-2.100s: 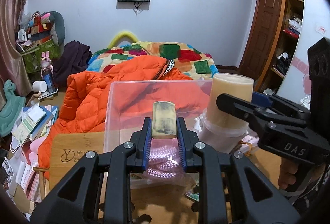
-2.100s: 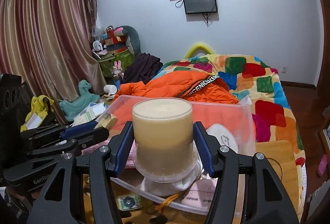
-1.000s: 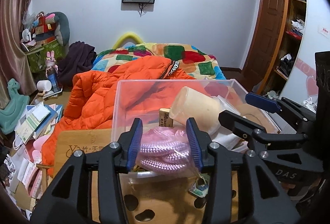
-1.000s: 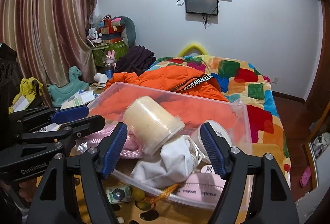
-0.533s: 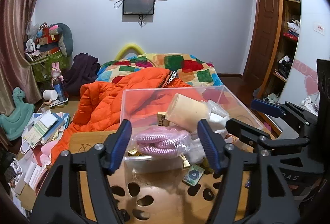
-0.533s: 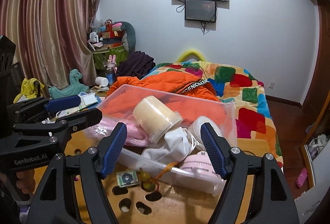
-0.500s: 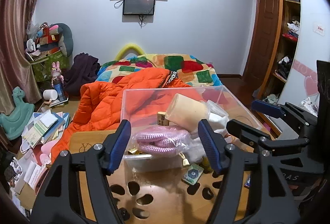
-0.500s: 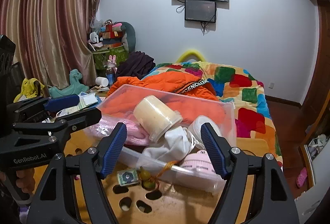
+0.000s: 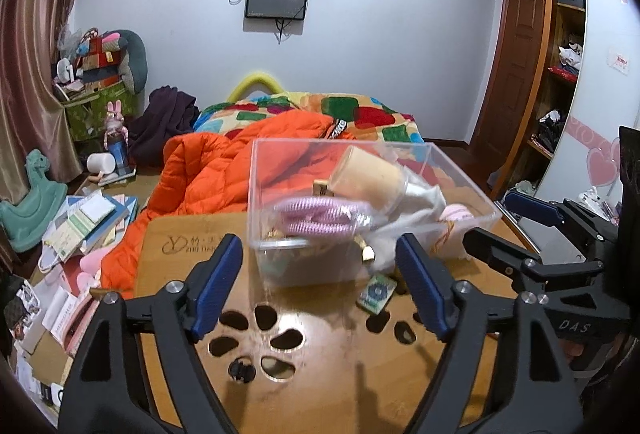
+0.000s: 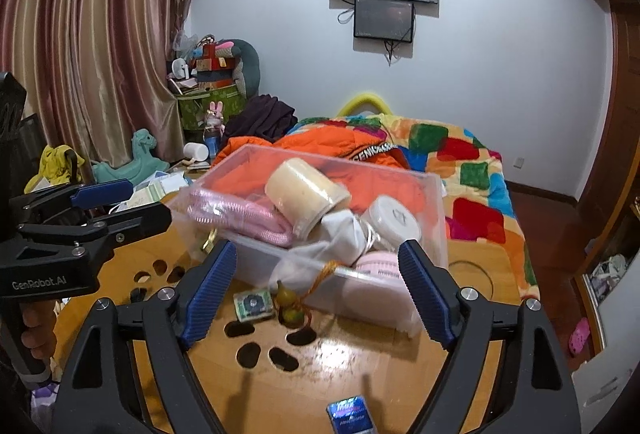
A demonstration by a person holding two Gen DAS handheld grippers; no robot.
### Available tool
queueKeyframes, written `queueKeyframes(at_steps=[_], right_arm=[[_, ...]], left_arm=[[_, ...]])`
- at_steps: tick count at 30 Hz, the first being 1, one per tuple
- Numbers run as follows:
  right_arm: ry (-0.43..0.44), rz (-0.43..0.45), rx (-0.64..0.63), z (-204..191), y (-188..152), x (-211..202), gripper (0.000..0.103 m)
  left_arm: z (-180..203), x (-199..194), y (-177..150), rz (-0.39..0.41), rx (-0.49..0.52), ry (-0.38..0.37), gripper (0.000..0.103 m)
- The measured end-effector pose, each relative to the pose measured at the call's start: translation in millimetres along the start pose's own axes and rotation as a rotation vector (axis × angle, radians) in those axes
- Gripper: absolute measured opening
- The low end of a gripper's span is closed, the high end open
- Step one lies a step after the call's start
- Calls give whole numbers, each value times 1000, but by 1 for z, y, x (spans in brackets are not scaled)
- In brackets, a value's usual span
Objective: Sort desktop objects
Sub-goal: 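Reach the left tool to the green tag while the right tool grasps the gourd pendant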
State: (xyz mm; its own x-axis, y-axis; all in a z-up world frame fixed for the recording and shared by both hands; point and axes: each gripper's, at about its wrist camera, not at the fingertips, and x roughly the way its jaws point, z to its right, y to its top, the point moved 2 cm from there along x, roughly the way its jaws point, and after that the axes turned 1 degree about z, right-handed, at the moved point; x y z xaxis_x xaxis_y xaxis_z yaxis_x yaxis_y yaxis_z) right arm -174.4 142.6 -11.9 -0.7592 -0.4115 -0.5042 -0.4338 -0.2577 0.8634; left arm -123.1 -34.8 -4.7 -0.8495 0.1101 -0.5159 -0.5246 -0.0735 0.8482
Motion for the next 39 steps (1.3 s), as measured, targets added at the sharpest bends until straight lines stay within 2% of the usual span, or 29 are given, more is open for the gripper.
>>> queueKeyframes(at_steps=[7, 12, 14, 15, 19, 21, 23, 30, 31, 32, 33, 39], right_arm=[[6, -67, -13, -2, -25, 9, 80], [30, -138, -37, -11, -41, 31, 78], [37, -170, -54, -15, -45, 43, 73], [39, -180, -58, -14, -45, 47, 67], [31, -233, -68, -13, -46, 68, 52], [36, -260, -71, -12, -47, 76, 38], [43, -278, -70, -10, -47, 80, 31], [55, -296, -108, -14, -48, 85, 30], [59, -297, -119, -17, -48, 85, 28], [66, -298, -125, -19, -48, 84, 19], [71, -298, -127, -20, -48, 84, 18], [107, -261, -76, -13, -47, 71, 18]], left_arm=[[-8, 7, -26, -50, 4, 11, 82], [-20, 14, -42, -90, -24, 10, 82], [-24, 17, -47, -103, -37, 8, 82], [-25, 18, -49, -109, -40, 7, 82], [-27, 24, -54, -126, -42, 4, 82], [-26, 27, -56, -132, -40, 0, 82], [-25, 29, -56, -136, -37, -5, 82], [-16, 36, -56, -151, -21, -25, 82], [-14, 37, -56, -153, -17, -26, 82], [-13, 38, -55, -156, -13, -29, 82], [-10, 38, -55, -158, -8, -35, 82], [12, 42, -48, -166, 44, -59, 81]])
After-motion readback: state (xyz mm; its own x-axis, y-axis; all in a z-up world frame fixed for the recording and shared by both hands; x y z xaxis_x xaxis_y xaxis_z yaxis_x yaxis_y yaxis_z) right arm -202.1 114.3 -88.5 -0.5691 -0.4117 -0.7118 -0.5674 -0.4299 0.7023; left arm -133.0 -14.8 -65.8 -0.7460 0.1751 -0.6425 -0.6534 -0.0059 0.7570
